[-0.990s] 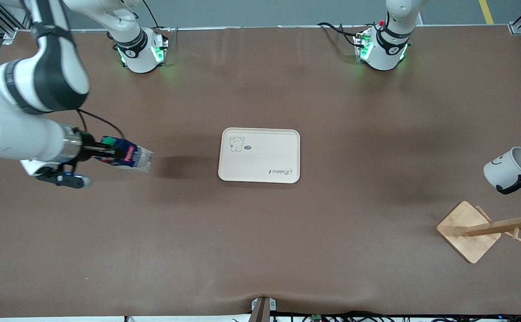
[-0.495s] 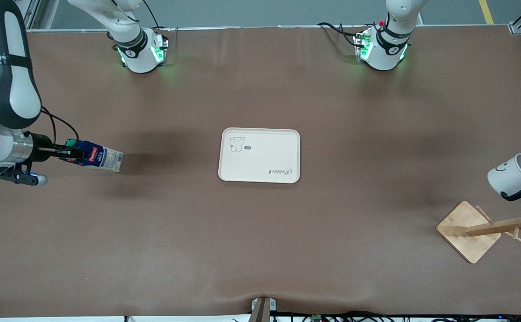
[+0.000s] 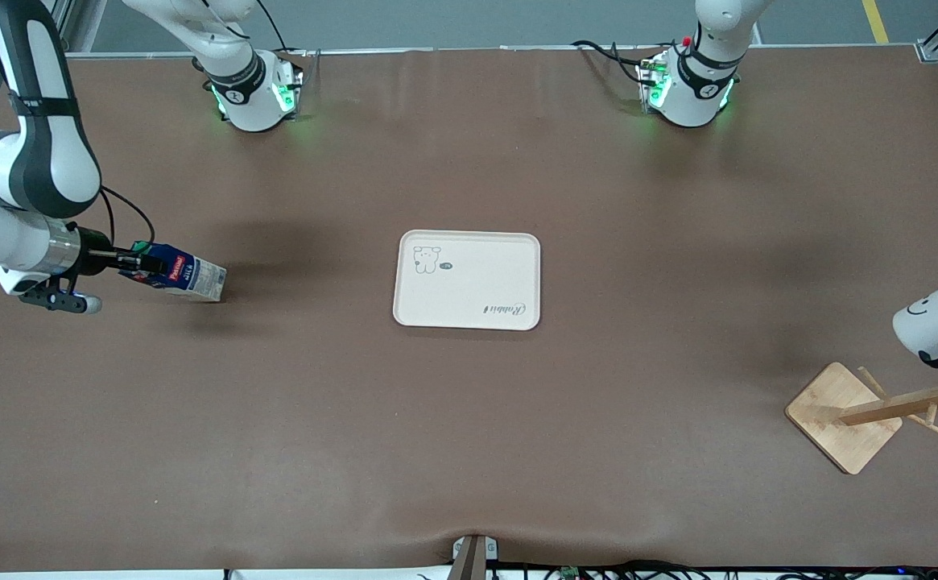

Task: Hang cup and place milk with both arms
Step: 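Hang the mug handle on the wooden stand peg with the left gripper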

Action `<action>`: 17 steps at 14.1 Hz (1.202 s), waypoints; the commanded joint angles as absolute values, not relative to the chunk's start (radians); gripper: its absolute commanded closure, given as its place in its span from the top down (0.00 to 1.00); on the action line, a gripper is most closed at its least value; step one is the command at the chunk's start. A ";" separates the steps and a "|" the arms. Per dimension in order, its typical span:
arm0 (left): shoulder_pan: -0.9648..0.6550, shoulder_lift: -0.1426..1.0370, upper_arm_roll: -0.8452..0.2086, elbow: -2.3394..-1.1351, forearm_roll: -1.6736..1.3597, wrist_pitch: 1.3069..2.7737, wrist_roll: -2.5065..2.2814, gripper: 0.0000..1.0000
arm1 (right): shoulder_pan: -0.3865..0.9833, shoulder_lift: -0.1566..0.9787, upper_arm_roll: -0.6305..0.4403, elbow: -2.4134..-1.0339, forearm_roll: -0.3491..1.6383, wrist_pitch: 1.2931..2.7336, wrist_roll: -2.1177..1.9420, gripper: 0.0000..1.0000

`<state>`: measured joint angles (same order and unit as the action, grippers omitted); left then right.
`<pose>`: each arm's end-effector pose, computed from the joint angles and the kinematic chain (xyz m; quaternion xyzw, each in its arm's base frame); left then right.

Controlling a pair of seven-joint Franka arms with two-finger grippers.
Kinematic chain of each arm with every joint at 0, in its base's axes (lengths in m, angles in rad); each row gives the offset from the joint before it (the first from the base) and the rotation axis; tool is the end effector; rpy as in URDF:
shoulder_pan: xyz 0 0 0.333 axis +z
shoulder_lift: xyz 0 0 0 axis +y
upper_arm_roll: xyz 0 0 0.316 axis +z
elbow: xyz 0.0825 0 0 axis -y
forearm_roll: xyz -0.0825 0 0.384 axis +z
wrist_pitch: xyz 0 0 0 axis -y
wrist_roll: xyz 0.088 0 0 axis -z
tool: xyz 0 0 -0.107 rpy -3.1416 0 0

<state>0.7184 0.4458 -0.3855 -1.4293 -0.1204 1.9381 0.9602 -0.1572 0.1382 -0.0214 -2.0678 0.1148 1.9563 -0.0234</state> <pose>0.6419 0.2614 0.4651 0.9527 -0.2672 0.1198 0.0815 0.5351 -0.0888 0.3481 -0.9855 0.1048 0.1187 0.0609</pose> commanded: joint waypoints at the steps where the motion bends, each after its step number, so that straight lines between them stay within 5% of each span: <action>1: 0.724 0.498 -0.376 -1.373 -0.121 1.924 0.986 0.61 | -0.196 0.100 0.000 -2.138 0.107 2.014 -0.029 0.00; 2: 0.724 0.505 -0.377 -1.371 -0.126 1.924 0.973 1.00 | -0.202 0.097 0.000 -2.158 0.107 2.044 -0.029 0.00; 4: 0.713 0.489 -0.385 -1.371 -0.121 1.921 0.905 1.00 | -0.204 0.095 0.000 -2.174 0.107 2.052 -0.034 0.09; 5: 0.713 0.483 -0.387 -1.373 -0.118 1.916 0.847 1.00 | -0.204 0.097 0.000 -2.172 0.107 2.054 -0.034 0.23; 7: 0.704 0.463 -0.403 -1.376 -0.114 1.911 0.738 1.00 | -0.202 0.097 0.002 -2.171 0.107 2.054 -0.034 0.68; 9: 0.686 0.433 -0.408 -1.379 -0.112 1.876 0.645 1.00 | -0.201 0.097 0.002 -2.161 0.107 2.054 -0.034 0.92; 17: 0.575 0.305 -0.413 -1.381 -0.037 1.708 0.246 1.00 | -0.198 0.106 0.003 -2.077 0.107 2.048 -0.035 1.00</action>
<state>0.6124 0.3467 -0.4146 -1.3702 -0.0717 1.7462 0.3552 -0.1773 0.1274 -0.0179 -2.0983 0.1141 2.0587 -0.0266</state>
